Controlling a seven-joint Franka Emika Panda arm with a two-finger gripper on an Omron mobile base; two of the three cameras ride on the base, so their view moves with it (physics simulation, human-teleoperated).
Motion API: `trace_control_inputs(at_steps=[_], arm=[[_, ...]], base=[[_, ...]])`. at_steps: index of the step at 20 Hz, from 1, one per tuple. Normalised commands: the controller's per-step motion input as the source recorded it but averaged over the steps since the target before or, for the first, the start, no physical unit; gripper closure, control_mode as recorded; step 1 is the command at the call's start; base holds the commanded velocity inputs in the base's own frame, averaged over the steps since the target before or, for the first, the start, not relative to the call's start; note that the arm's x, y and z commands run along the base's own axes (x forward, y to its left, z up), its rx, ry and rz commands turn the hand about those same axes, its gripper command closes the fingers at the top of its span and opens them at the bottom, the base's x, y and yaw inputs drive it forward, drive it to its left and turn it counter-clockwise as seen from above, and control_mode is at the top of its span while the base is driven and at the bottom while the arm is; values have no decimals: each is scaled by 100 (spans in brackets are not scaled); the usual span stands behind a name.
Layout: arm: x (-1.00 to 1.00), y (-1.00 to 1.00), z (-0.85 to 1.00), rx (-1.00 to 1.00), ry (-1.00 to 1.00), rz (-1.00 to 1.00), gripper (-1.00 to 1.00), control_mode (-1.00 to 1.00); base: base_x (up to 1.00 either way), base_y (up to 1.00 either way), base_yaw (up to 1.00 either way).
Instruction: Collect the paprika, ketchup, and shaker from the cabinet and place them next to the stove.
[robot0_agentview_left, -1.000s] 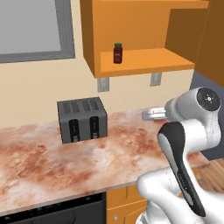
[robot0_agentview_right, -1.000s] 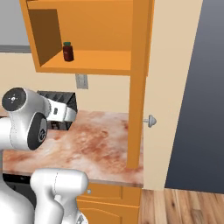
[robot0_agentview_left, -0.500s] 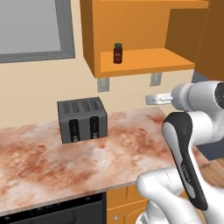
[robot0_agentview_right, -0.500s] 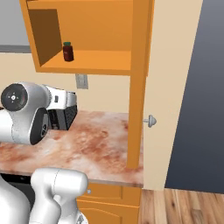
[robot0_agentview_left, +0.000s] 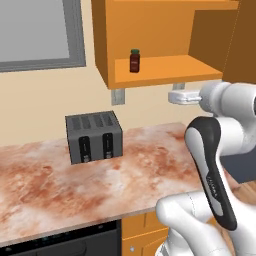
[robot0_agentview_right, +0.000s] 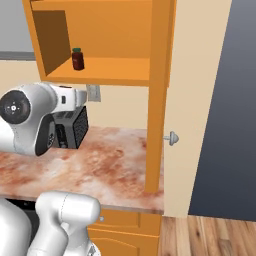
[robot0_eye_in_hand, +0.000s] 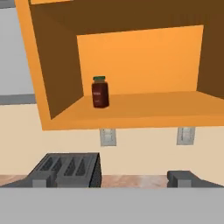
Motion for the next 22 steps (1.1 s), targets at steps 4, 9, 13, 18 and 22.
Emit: trace_control_inputs(at_steps=[4, 9, 13, 18, 22], arm=[[19, 0, 34, 1, -14, 3, -100, -100], [33, 0, 30, 0, -8, 6, -100, -100], [39, 0, 9, 0, 0, 3, -100, -100], [58, 0, 0, 0, 7, 6, -100, -100], [39, 0, 0, 0, 4, 3, -100, -100]], base=[[0, 0, 0], [0, 0, 0], [0, 0, 0], [0, 0, 0], [0, 0, 0]])
